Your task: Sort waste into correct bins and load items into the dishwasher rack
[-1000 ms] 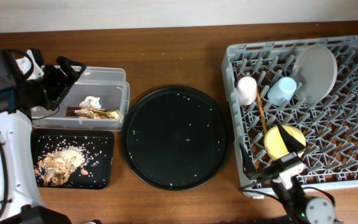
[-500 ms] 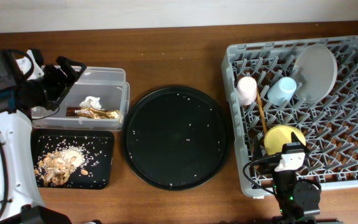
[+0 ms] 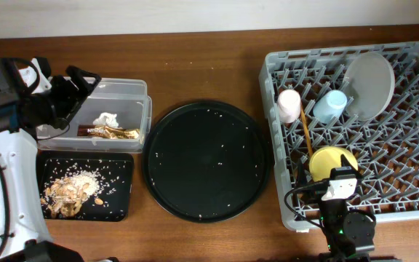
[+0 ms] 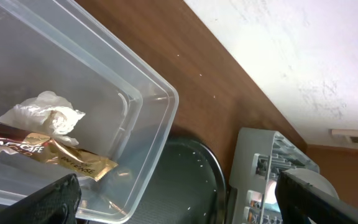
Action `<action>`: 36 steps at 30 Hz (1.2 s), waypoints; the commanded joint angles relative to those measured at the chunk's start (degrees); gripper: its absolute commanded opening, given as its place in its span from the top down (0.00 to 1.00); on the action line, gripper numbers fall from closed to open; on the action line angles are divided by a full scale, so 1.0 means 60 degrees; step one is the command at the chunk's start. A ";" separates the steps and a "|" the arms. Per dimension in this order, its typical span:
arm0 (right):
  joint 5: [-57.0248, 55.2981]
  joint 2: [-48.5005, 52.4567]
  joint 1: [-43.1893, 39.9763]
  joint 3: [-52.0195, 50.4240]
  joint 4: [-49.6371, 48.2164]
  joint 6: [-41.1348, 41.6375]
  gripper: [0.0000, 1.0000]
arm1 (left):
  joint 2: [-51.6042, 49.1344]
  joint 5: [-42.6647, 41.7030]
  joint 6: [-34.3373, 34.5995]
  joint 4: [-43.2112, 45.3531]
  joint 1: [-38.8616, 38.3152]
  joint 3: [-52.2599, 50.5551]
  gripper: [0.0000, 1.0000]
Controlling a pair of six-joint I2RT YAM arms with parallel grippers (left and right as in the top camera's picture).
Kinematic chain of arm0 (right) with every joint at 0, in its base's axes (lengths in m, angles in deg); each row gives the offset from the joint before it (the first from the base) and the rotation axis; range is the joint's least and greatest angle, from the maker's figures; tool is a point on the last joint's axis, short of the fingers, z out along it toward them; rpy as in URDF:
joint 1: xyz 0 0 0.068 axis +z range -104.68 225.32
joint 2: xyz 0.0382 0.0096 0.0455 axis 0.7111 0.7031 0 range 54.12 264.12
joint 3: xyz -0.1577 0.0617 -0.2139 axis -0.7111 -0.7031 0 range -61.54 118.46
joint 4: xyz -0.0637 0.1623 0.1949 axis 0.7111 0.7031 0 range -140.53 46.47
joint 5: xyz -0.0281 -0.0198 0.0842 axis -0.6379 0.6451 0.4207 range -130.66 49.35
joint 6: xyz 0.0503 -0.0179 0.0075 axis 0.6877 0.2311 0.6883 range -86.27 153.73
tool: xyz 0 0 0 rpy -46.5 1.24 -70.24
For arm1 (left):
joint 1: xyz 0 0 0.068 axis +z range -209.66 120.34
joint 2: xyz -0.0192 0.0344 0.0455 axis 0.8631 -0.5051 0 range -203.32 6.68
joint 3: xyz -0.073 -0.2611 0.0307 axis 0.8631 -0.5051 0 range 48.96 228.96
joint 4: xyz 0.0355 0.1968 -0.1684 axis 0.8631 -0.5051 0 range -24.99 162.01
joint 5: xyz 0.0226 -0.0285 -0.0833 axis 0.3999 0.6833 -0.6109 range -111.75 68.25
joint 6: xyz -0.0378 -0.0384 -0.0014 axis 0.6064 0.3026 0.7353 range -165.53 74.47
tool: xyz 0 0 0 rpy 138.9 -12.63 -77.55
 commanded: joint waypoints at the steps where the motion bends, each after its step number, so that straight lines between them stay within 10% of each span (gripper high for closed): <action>1: -0.0120 -0.0087 -0.0069 -0.0062 0.0029 0.0055 0.02 | 0.1672 -0.0033 0.0044 0.0011 -0.1151 0.0011 0.01; 5: -0.0124 -0.0087 -0.0069 -0.0062 0.0029 0.0055 0.02 | 0.3971 0.0889 0.0011 0.0004 -0.4226 -0.0011 0.01; 11: -0.0120 -0.0087 -0.0069 -0.0062 0.0029 0.0055 0.02 | 0.8262 0.3621 0.0018 0.0164 -0.4084 -0.4197 0.01; 17: -0.0120 -0.0087 -0.0069 -0.0062 0.0029 0.0055 0.02 | 1.3438 0.3650 0.0011 0.8575 -0.3020 -1.2531 0.01; 19: -0.0120 -0.0087 -0.0069 -0.0062 0.0029 0.0055 0.02 | 1.4032 0.3901 0.0007 0.8932 -0.3005 -1.3409 0.01; 24: -0.0120 -0.0087 -0.0069 -0.0062 0.0029 0.0055 0.02 | 1.4670 0.5431 -0.2262 0.7267 -0.3005 -1.3835 0.01; 27: -0.0120 -0.0087 -0.0069 -0.0062 0.0029 0.0055 0.02 | 1.4670 0.5650 -0.5694 0.7085 -0.3005 -1.3839 0.01; 36: -0.0120 -0.0087 -0.0073 -0.0062 0.0029 0.0055 0.02 | 1.4662 0.5672 -0.5814 0.7089 -0.3013 -1.3839 0.00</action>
